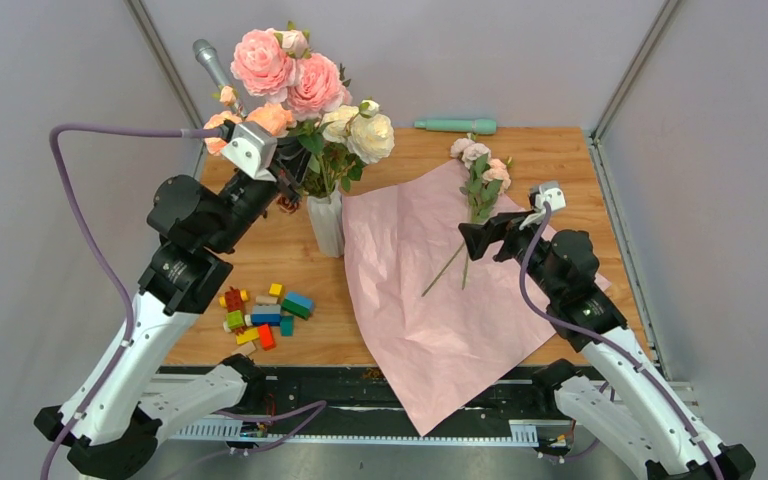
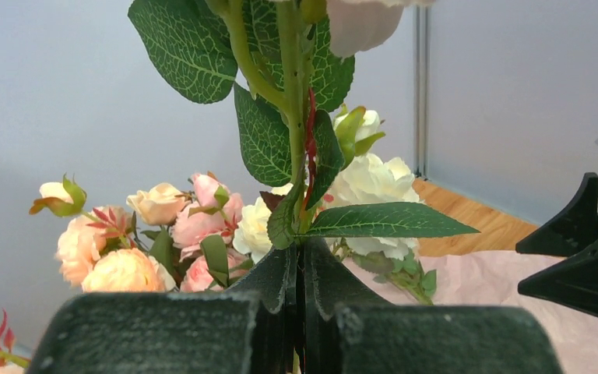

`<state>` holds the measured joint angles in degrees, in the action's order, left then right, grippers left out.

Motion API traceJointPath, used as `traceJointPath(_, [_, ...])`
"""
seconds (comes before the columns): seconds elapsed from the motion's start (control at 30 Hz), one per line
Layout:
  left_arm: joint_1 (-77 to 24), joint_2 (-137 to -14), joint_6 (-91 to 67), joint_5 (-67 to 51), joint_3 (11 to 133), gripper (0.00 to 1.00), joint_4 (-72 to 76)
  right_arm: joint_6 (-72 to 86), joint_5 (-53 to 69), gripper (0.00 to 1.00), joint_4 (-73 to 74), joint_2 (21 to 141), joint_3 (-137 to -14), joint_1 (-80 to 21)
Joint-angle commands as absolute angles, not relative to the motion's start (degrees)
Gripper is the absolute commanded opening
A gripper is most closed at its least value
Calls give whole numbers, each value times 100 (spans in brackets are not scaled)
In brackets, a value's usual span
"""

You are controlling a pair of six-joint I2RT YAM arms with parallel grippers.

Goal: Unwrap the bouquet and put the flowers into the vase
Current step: Insert the fake flower into the vase.

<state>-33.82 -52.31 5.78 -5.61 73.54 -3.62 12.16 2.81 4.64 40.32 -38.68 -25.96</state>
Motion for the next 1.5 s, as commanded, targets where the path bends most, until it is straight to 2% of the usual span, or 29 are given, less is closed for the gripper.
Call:
traceJointPath(0.0, [-3310,-5377,503,-823,7864,0,-59,1353,431,95,389,3981,-3799,-2510])
traceJointPath(0.23, [-3262,-5603,500,-870,8437,0,-513,1354,422,94,501,4067,-3773,-2472])
traceJointPath(0.53, [-3226,-5693,615,-866,8534,0,-718,1371,420,93,501,4114,-3736,-2445])
traceJointPath(1.47, [-2963,-5371,639,-848,7010,0,-37,1406,546,93,332,3952,-3527,-2398])
